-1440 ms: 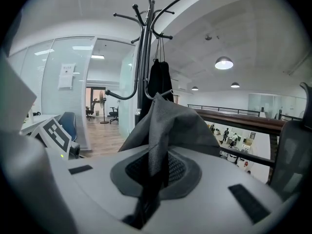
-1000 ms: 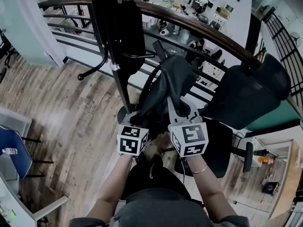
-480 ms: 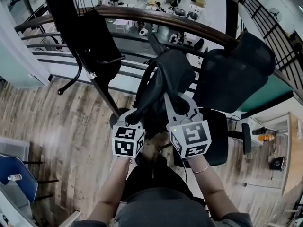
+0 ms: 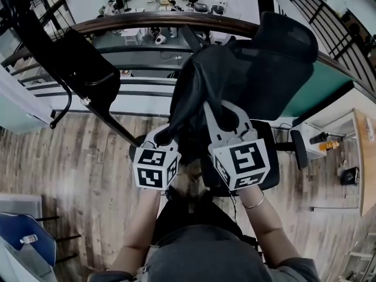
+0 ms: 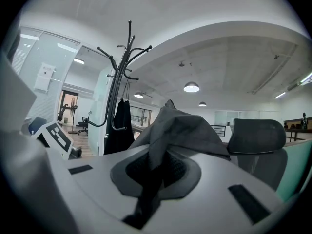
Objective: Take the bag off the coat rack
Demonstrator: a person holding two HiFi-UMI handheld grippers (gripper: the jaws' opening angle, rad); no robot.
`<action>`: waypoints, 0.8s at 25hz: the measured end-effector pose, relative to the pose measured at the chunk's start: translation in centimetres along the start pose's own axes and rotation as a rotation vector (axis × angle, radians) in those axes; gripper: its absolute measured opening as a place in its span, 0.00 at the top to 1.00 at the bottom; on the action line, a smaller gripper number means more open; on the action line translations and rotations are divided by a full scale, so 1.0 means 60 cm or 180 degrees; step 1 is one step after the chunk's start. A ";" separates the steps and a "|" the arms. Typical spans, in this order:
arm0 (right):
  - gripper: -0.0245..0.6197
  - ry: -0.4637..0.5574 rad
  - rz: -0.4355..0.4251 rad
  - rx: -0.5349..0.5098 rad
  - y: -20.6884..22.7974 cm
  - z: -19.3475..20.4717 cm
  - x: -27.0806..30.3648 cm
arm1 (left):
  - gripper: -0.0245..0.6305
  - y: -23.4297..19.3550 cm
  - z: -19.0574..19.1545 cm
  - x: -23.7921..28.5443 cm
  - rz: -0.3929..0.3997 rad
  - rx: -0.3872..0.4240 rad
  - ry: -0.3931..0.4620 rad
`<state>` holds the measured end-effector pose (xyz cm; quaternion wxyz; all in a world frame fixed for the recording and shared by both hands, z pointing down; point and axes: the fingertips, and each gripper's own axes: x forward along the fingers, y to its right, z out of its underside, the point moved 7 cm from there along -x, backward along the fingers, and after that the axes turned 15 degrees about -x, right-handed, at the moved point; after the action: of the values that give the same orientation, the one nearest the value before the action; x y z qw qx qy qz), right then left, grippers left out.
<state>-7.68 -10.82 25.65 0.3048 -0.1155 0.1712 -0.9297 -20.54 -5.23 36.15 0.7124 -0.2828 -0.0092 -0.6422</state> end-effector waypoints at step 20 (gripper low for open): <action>0.94 -0.0414 0.0887 0.0204 0.184 0.118 -0.239 | 0.89 0.273 0.079 0.140 0.0865 0.0363 -0.0458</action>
<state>11.72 -12.22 26.27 0.4449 -0.1409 0.1358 -0.8740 -2.32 -10.67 36.91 0.8051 -0.2857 -0.0583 -0.5165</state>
